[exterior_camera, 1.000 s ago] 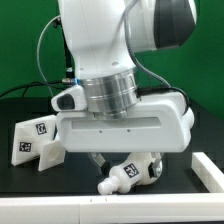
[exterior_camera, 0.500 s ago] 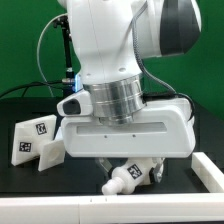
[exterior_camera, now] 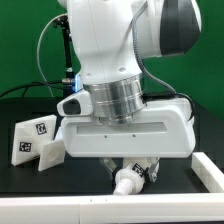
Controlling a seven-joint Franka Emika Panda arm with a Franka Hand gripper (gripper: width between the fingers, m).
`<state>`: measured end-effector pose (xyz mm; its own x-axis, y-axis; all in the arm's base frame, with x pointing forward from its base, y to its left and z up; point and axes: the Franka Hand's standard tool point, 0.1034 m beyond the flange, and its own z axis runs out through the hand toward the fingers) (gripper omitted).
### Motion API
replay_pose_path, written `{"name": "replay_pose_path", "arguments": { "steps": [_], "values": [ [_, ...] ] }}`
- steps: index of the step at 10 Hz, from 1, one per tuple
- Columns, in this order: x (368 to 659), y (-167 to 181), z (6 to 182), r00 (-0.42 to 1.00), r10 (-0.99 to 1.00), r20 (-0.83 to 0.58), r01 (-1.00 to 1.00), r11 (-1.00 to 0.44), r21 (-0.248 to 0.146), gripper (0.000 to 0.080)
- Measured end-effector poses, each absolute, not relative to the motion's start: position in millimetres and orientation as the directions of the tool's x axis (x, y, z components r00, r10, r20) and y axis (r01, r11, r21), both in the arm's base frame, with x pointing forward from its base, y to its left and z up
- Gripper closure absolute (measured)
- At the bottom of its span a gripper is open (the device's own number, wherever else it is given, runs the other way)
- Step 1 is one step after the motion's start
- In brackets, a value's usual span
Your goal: Assemble lamp
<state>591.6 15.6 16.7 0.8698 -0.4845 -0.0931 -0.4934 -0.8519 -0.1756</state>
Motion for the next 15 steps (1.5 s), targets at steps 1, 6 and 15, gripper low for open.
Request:
{"name": "replay_pose_path", "arguments": {
  "steps": [1,6,15],
  "values": [
    [578.7,8.6,26.0,0.835,-0.542,-0.098,-0.551,-0.819,-0.161,0.0372],
    [541.2,10.4,36.4,0.754,-0.643,-0.134,-0.657,-0.741,-0.138,0.0371],
    [499.8,9.8,35.5,0.562,-0.813,-0.152,-0.826,-0.545,-0.145,0.037]
  ]
}}
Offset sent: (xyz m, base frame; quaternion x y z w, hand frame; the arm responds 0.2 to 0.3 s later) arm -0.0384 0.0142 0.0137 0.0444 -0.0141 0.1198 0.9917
